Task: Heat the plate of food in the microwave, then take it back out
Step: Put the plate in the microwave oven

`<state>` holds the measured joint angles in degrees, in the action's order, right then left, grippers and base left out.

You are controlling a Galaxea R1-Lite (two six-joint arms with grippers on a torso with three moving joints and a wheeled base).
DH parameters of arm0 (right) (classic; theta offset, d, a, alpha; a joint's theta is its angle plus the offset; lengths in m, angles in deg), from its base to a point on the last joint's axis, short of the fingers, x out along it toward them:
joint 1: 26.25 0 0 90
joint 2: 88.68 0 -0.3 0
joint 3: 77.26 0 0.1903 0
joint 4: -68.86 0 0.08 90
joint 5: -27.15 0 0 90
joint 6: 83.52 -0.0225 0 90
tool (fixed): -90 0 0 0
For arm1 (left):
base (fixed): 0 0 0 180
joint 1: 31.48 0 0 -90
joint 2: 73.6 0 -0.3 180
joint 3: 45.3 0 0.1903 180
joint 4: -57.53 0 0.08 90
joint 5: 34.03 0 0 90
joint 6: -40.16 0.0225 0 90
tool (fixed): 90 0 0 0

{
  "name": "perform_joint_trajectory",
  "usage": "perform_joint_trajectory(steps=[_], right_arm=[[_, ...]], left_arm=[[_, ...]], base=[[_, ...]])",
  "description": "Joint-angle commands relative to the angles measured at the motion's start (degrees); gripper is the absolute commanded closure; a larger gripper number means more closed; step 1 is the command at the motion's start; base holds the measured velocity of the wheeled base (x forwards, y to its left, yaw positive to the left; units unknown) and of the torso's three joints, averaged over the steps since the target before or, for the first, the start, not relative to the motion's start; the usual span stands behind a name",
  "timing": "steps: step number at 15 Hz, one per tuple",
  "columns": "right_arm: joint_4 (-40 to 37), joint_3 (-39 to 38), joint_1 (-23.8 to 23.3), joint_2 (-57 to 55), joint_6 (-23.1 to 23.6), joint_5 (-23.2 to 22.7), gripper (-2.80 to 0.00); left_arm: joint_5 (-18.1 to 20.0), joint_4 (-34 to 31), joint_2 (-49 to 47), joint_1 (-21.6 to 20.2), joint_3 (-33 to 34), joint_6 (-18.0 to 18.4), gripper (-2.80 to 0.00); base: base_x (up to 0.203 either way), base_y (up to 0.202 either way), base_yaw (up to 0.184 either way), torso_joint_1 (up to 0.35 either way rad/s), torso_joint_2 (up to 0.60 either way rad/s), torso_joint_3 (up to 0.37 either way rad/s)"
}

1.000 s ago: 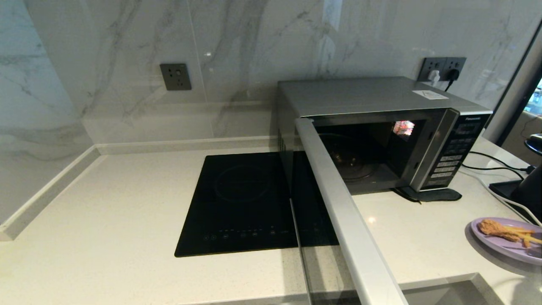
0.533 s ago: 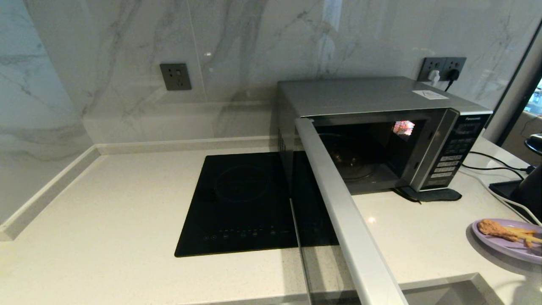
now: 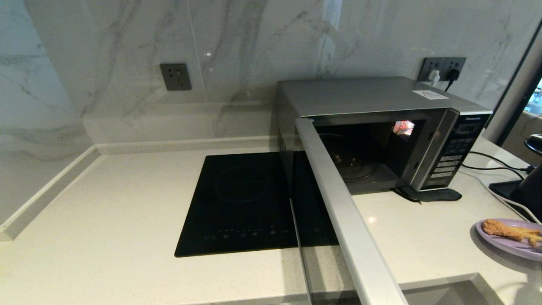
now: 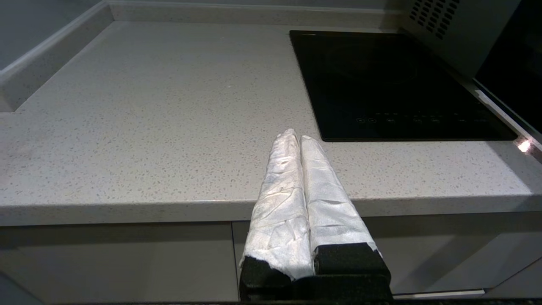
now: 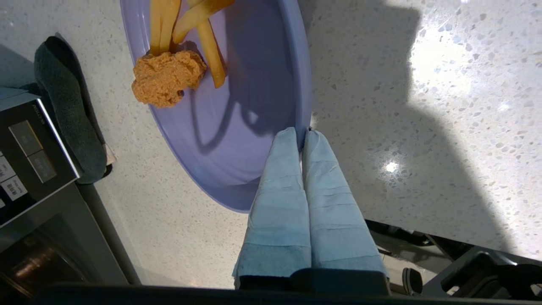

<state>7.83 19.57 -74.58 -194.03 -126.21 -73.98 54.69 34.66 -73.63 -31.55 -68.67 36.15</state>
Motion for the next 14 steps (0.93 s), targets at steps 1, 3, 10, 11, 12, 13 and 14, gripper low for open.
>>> perform_joint_trajectory(steps=[1,3,10,11,12,13,14], right_arm=[[-0.21,0.02,-0.61,-0.12,0.15,-0.12,0.0],[-0.3,-0.08,-0.72,-0.12,0.34,-0.12,0.0],[-0.21,-0.16,-0.63,1.6,1.72,-1.25,0.0],[-0.21,-0.1,-0.63,2.19,2.39,-2.48,0.0],[-0.21,-0.16,-0.63,2.52,2.5,-2.76,0.0],[-0.21,-0.16,-0.63,2.93,2.52,-2.84,0.0],[-0.21,-0.33,-0.63,3.22,2.58,-2.93,0.0]], left_arm=[[-0.04,0.03,-0.06,-0.01,0.0,-0.03,0.0],[-0.04,0.03,-0.06,-0.01,0.0,-0.03,0.0],[-0.04,0.03,-0.06,-0.01,0.0,-0.03,0.0],[-0.04,0.03,-0.06,-0.01,0.0,-0.03,0.0],[-0.04,0.03,-0.06,-0.01,0.0,-0.03,0.0],[-0.04,0.03,-0.06,-0.01,0.0,-0.03,0.0],[-0.04,0.03,-0.06,-0.01,0.0,-0.12,0.0]], base=[[0.0,0.0,0.0,0.0,0.0,0.0],[0.0,0.0,0.0,0.0,0.0,0.0],[0.0,0.0,0.0,0.0,0.0,0.0],[0.0,0.0,0.0,0.0,0.0,0.0],[0.0,0.0,0.0,0.0,0.0,0.0],[0.0,0.0,0.0,0.0,0.0,0.0],[0.0,0.0,0.0,0.0,0.0,0.0]])
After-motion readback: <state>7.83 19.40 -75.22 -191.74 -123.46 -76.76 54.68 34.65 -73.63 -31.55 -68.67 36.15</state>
